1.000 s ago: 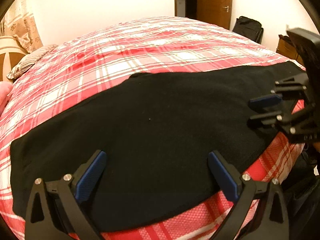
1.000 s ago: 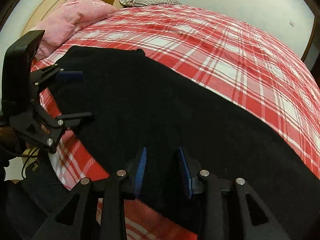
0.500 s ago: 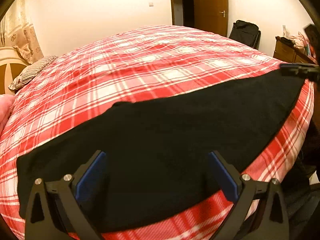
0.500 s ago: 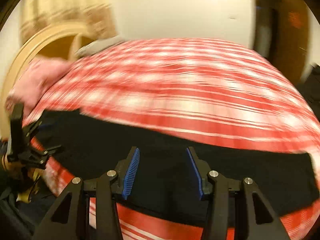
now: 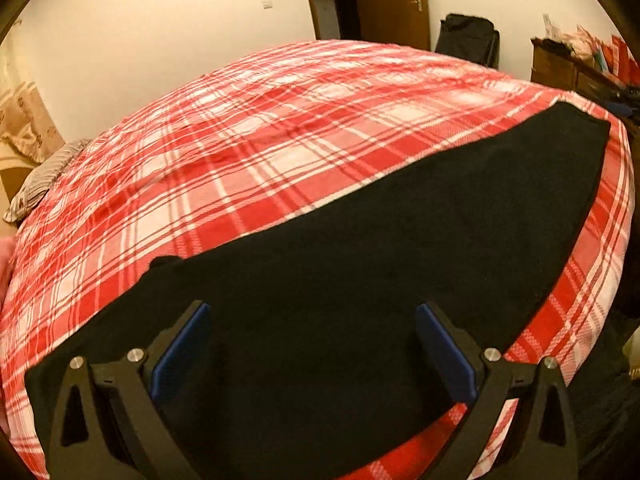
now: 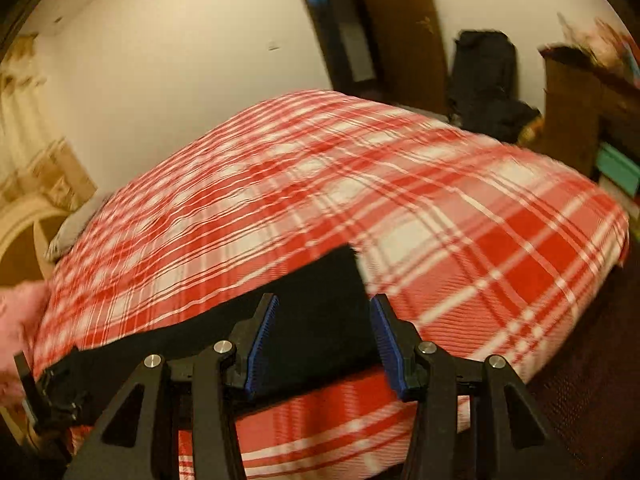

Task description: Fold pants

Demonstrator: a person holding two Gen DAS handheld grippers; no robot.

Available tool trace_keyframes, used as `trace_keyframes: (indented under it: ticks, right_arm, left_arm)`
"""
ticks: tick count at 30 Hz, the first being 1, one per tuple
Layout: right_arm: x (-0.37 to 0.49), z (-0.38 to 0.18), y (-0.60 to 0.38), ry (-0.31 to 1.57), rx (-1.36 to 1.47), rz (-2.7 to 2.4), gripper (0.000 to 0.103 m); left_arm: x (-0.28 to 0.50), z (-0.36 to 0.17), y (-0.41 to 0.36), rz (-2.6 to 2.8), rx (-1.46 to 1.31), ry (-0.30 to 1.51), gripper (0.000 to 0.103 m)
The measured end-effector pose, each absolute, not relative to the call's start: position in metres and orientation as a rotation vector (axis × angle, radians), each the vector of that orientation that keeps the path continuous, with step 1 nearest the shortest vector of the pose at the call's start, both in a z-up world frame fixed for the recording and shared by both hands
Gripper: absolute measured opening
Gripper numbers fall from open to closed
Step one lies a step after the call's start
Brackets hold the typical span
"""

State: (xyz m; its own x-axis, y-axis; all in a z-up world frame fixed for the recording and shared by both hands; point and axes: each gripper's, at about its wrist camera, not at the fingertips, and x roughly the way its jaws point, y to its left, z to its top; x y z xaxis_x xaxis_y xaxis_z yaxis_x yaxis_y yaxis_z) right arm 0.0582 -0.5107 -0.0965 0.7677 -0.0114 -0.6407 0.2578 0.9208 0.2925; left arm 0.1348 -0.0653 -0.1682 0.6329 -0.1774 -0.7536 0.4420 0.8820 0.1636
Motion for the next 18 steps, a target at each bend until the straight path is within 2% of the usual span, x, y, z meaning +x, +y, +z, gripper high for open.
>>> trace_keyframes:
  ticks: [12,18]
  right_arm:
    - [0.077,-0.132,-0.514,0.82,0.371,-0.141,0.05]
    - [0.078,-0.137,-0.534,0.802,0.536,-0.071,0.05]
  left_arm:
    - [0.142,-0.182,-0.058,-0.334,0.281,0.842,0.103]
    - [0.139,-0.181,-0.057,-0.319,0.271,0.846,0.103]
